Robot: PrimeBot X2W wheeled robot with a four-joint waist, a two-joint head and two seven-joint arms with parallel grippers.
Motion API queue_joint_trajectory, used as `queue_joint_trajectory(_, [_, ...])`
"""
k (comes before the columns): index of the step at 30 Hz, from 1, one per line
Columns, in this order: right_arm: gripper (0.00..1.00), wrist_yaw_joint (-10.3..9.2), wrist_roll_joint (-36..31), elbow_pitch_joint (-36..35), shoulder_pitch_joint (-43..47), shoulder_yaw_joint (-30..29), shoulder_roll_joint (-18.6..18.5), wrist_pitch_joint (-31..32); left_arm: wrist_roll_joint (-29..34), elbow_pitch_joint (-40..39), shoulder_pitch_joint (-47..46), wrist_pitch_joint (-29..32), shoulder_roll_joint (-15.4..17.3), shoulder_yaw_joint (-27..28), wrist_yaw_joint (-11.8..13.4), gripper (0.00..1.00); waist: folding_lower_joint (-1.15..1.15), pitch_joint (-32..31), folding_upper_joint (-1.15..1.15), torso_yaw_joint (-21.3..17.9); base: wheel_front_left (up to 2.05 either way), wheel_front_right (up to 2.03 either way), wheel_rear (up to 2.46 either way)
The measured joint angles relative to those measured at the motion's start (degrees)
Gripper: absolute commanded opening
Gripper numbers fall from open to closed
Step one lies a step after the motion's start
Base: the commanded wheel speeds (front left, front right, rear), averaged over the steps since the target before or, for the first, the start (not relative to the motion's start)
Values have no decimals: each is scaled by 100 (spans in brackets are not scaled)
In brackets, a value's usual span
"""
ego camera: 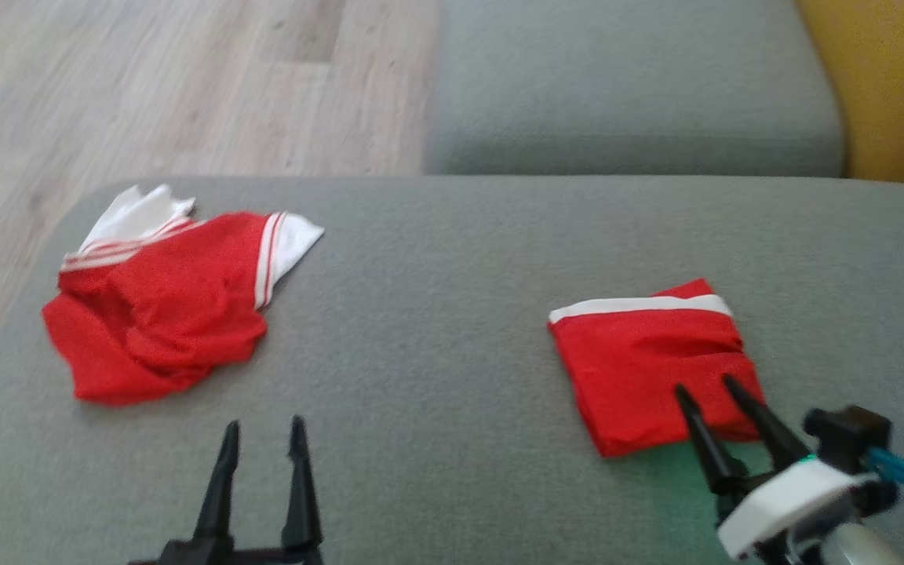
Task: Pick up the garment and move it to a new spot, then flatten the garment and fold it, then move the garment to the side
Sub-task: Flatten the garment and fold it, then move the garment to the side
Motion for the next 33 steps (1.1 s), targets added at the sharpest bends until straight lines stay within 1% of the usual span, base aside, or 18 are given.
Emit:
queue_joint_trajectory(2, [100, 0, -422, 108, 88, -204, 21, -328, 47, -59, 136, 0, 1, 71, 57, 100, 0, -70, 0, -112, 0, 0, 0])
queue_joint_trajectory(4, [100, 0, -655, 271, 219, -530, 177, -512, 227, -59, 259, 0, 1, 86, 76, 100, 0, -152, 0, -208, 0, 0, 0])
queue_joint_trajectory(5, [100, 0, -790, 318, 295, -600, 241, -565, 312, -60, 319, 0, 1, 89, 82, 100, 0, -193, 0, -250, 0, 0, 0])
queue_joint_trajectory(8, [100, 0, -1259, 374, 532, -817, 450, -639, 521, -59, 495, 0, 1, 151, 127, 100, 0, -299, 0, -359, 0, 0, 0])
queue_joint_trajectory(11, [100, 0, -1597, 256, 706, -1218, 692, -641, 639, -54, 591, 0, 2, 268, 114, 100, 0, -367, 0, -437, 0, 0, 0])
queue_joint_trajectory(13, [100, 0, -1760, 136, 795, -1326, 806, -642, 662, -51, 612, 0, 2, 326, 69, 100, 0, -386, 0, -470, 0, 0, 0])
queue_joint_trajectory(18, [100, 0, -1856, 16, 934, -1384, 954, -642, 662, -45, 631, 0, 2, 394, 65, 100, 0, -397, 0, -496, 0, 0, 0])
queue_joint_trajectory(22, [100, 0, -1851, 5, 948, -1414, 955, -642, 659, 25, 631, 0, 2, 390, -27, 100, 0, -409, 0, -484, 0, 0, 0])
queue_joint_trajectory(33, [100, 0, -1844, -4, 948, -1374, 955, -642, 653, 65, 638, 0, 2, 392, -35, 100, 0, -409, 0, -539, 0, 0, 0])
